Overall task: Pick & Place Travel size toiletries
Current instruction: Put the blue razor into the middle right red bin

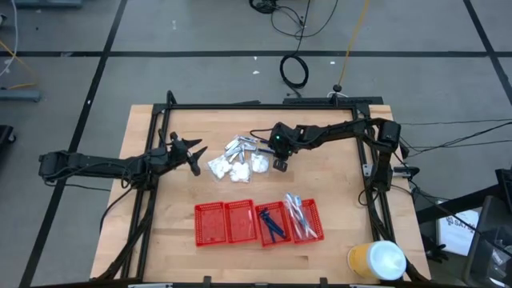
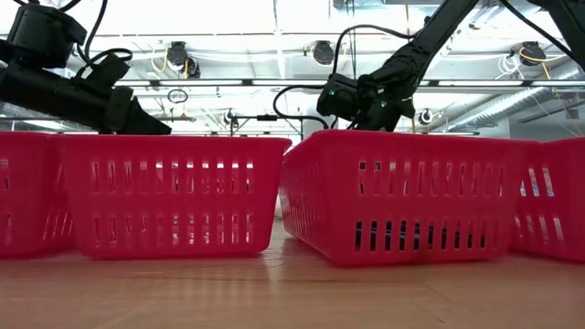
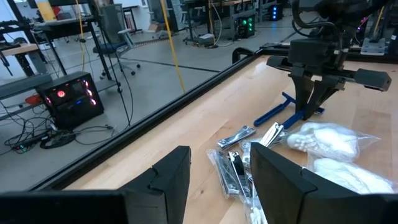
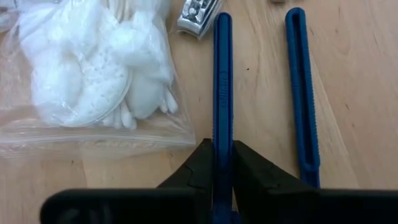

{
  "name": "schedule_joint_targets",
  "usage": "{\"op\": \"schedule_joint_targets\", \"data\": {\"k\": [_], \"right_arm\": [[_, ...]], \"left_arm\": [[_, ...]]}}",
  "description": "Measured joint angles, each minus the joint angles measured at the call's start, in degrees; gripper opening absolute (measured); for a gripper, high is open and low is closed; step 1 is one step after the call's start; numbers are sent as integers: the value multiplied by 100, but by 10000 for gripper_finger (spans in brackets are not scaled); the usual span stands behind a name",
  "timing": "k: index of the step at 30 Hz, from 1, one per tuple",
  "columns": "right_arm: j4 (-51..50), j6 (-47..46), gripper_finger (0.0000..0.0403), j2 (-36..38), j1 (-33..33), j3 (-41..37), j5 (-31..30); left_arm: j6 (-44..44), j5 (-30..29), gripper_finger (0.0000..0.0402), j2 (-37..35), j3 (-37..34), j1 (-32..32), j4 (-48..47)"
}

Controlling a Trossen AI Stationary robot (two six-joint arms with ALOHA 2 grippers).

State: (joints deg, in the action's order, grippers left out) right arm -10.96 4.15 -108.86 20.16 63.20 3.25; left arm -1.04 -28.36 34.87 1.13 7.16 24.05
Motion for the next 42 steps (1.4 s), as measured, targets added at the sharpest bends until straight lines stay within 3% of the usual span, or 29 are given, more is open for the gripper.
{"op": "schedule_joint_targets", "data": {"k": [10,28,42], "right_arm": [[381,-305,28,235,-2,-37,-37],[363,-648,33,1755,-208,-16,-22],[87,-1327,29,2055,-1248,-15,-20]], "left_arm": [[0,-4,166,0,0,0,-2],[-1,-8,166,0,0,-2,-34],[141,-7,166,0,0,-1,-33]]}}
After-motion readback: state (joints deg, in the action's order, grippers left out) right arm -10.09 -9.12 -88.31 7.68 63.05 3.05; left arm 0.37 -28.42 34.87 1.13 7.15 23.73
